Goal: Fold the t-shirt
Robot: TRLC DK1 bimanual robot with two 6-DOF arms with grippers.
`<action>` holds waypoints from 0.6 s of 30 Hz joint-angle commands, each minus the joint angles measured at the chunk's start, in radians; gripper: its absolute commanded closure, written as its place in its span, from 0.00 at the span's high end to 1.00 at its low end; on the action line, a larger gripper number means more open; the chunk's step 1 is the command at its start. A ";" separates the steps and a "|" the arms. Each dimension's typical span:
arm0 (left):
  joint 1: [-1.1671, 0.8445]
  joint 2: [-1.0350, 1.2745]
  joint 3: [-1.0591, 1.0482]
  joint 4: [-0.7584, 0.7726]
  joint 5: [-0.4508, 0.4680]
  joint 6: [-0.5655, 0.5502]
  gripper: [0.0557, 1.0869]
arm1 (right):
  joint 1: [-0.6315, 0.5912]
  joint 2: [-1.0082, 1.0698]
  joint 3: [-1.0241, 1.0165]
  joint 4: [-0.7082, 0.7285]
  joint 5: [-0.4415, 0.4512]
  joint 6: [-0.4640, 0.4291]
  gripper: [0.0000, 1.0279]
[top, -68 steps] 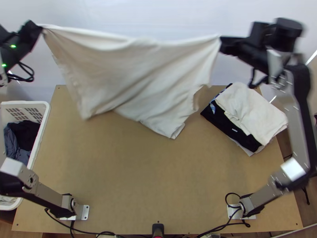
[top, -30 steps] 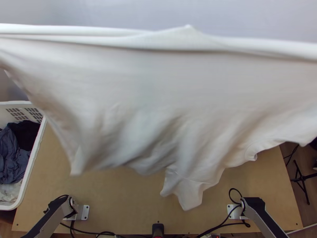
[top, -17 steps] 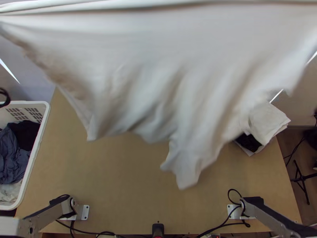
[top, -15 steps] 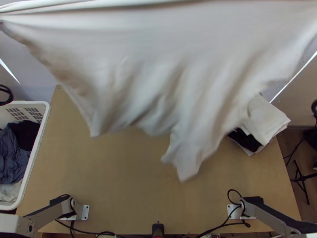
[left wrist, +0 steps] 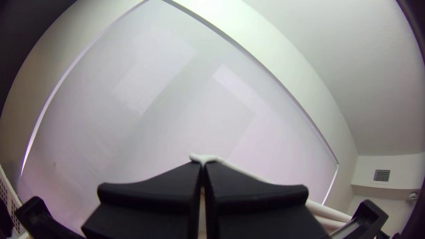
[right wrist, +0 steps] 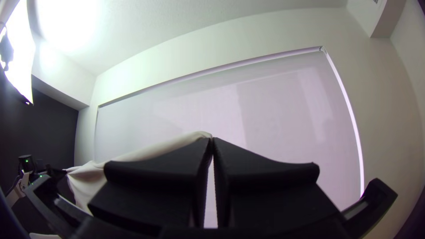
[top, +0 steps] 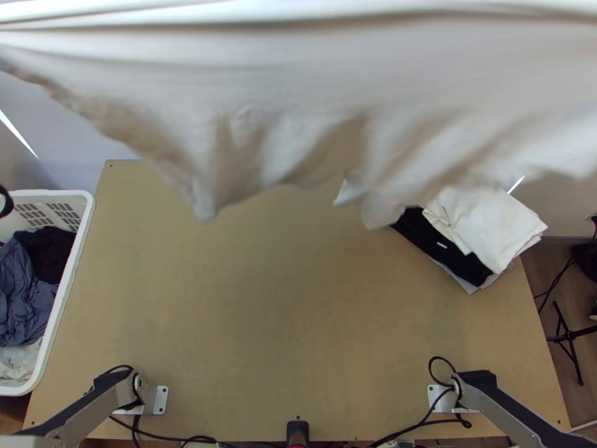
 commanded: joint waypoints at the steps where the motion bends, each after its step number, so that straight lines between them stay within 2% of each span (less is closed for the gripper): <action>1: -0.003 -0.094 -0.075 -0.005 -0.001 -0.006 0.03 | -0.033 -0.135 0.025 -0.153 0.002 -0.007 0.03; 6: -0.003 -0.146 -0.132 -0.005 -0.001 -0.007 0.03 | -0.054 -0.188 0.035 -0.218 0.001 -0.004 0.03; 13: 0.001 -0.160 -0.157 -0.009 0.001 -0.009 0.03 | -0.057 -0.158 0.078 -0.259 -0.001 0.024 0.03; 15: 0.001 -0.167 -0.195 -0.016 0.005 -0.006 0.03 | -0.056 -0.151 0.035 -0.287 -0.001 0.050 0.03; 18: 0.000 -0.198 -0.335 -0.033 0.013 0.016 0.03 | -0.042 -0.187 -0.158 -0.300 -0.007 0.081 0.03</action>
